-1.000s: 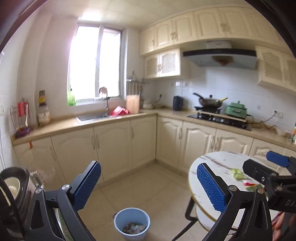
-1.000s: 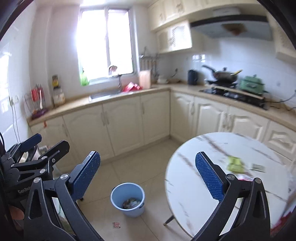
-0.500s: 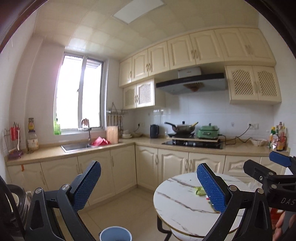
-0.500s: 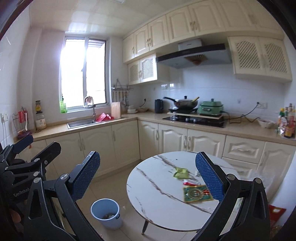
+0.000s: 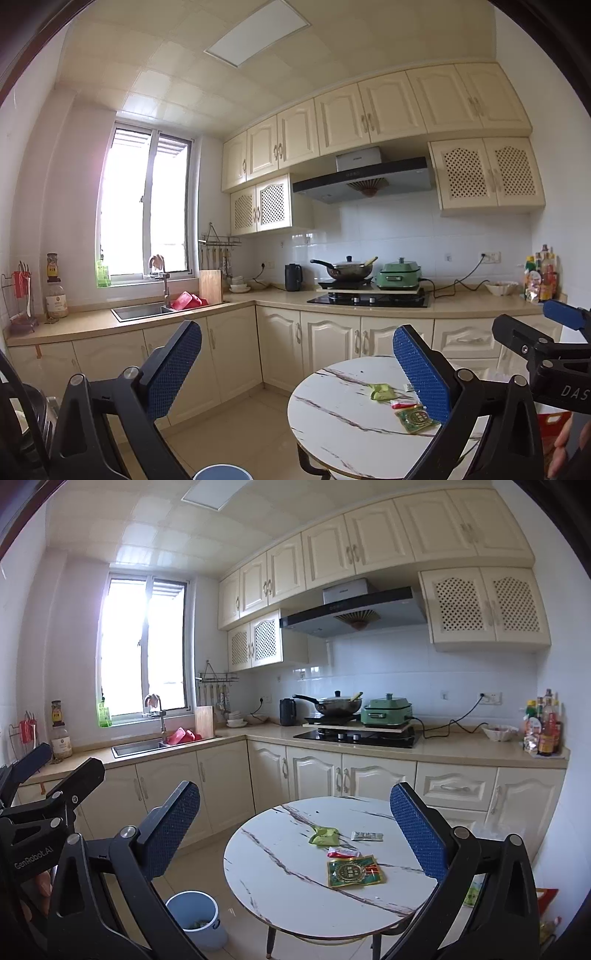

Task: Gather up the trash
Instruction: 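Move both tools back toward the table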

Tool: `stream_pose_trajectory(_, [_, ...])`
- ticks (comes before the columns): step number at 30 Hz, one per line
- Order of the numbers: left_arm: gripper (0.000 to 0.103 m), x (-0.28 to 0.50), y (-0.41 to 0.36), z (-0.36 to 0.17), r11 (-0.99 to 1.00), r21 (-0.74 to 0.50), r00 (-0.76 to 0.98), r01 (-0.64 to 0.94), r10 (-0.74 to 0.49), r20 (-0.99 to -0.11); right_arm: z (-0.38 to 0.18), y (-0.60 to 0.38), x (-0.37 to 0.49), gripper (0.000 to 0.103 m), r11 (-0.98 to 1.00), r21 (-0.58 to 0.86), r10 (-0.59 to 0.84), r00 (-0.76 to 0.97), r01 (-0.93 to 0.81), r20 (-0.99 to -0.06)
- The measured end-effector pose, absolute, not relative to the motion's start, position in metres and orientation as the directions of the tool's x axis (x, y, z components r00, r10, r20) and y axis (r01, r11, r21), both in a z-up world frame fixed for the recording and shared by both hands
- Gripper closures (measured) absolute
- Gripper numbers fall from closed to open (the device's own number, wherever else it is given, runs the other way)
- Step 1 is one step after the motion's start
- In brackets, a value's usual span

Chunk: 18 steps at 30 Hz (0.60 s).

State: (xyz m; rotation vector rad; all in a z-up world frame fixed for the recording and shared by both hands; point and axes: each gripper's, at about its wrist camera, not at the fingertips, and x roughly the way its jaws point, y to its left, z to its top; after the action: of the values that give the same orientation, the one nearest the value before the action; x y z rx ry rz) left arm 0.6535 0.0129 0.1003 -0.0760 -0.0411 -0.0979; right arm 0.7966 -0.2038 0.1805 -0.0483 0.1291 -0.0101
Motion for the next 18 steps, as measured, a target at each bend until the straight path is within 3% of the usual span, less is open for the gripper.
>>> stream_pose_trajectory(9, [0.001,0.713,-0.003,0.1,0.99,-0.076,0.992,0.121,-0.124,-0.033,0.163,-0.23,0.826,0.0,0.998,-0.037,-0.058,0.981,0.052,-0.185])
stream_pose_trajectory(18, [0.001,0.804,-0.049,0.073,0.983,-0.098,0.954,0.156,-0.176,-0.241,0.097,-0.292,0.909,0.0,0.987,-0.009,-0.149,0.9,0.159,-0.41])
